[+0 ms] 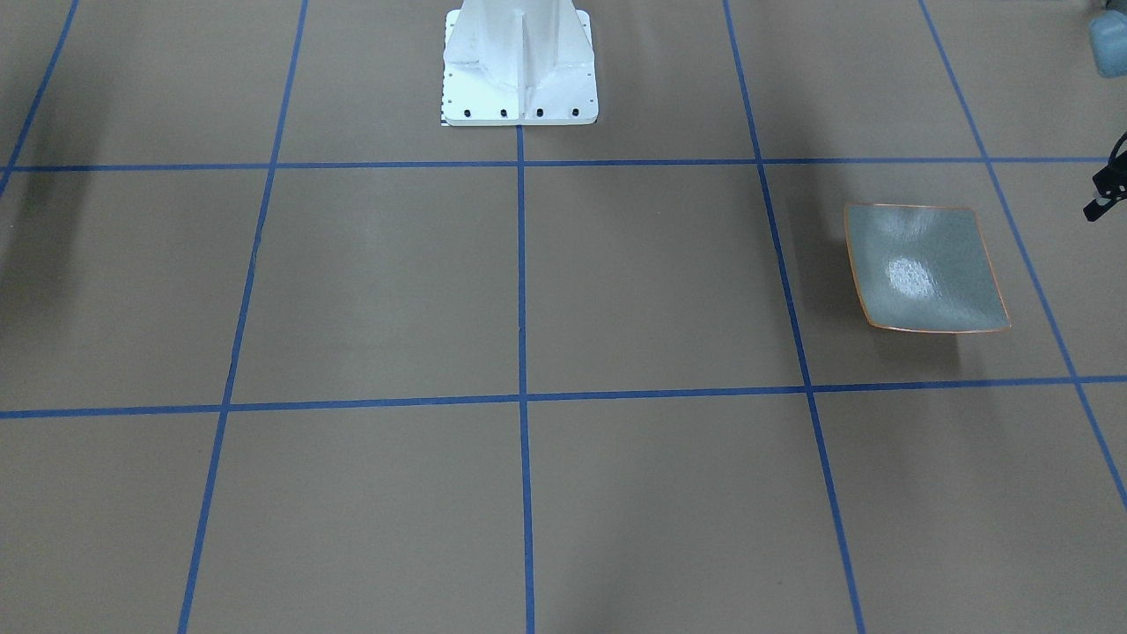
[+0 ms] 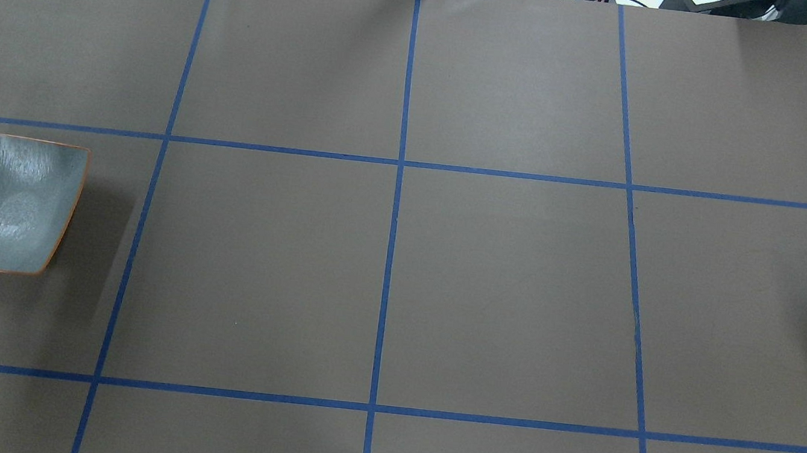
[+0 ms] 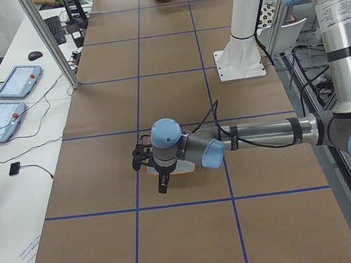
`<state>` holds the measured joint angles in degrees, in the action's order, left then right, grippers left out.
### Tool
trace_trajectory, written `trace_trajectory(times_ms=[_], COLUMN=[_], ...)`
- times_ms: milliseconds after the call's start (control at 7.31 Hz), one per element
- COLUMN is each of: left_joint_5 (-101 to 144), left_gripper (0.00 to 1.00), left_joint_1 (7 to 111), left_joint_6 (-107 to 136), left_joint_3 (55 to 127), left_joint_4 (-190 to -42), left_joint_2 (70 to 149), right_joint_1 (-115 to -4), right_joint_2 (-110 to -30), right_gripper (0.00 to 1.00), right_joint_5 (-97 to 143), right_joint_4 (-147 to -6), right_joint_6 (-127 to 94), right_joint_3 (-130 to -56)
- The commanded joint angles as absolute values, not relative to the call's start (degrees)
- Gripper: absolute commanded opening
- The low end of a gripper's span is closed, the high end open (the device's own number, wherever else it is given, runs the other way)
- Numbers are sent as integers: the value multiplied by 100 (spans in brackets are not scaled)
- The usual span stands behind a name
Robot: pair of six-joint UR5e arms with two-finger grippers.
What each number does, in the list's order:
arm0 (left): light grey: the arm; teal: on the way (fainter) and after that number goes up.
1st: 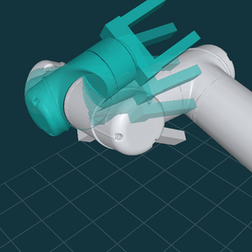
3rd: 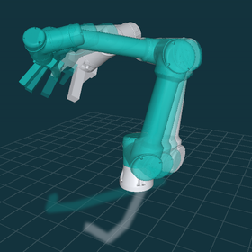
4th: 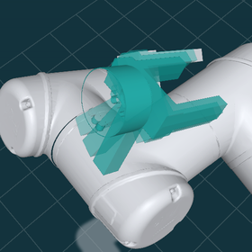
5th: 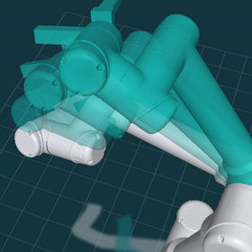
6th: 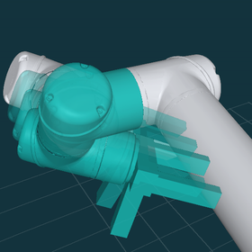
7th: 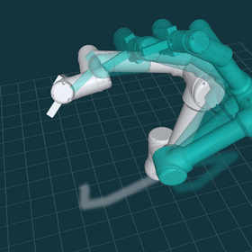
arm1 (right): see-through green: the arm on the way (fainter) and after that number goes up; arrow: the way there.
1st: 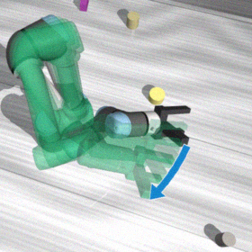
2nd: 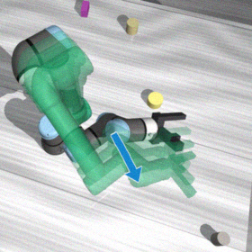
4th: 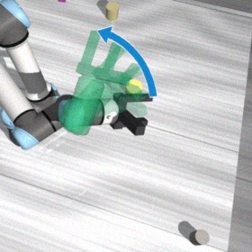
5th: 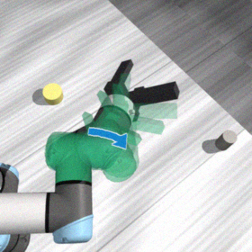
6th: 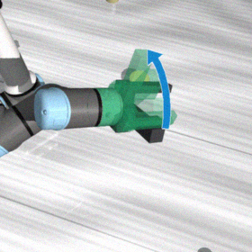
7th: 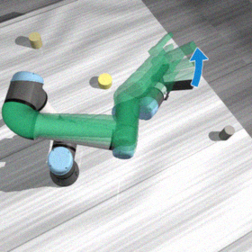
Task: Transfer all bananas from basket to plate
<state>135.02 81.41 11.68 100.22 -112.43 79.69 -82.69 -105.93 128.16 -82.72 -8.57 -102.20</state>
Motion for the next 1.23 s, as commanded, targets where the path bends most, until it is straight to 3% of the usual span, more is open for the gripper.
trace_trajectory(times_ms=[0, 1095], left_joint_5=[13518, 13482], left_gripper=[100, 100], left_joint_1=[8130, 8130], left_joint_6=[1213, 1213], left_joint_3=[10037, 10028], left_joint_4=[-11268, -11268], left_joint_2=[7963, 7963], right_joint_1=[-8384, -8385], right_joint_2=[-10811, -10196], right_gripper=[93, 93], right_joint_5=[12322, 12349], right_joint_4=[-8270, -8253], right_joint_6=[-896, -1169], right_joint_3=[-10170, -9045])
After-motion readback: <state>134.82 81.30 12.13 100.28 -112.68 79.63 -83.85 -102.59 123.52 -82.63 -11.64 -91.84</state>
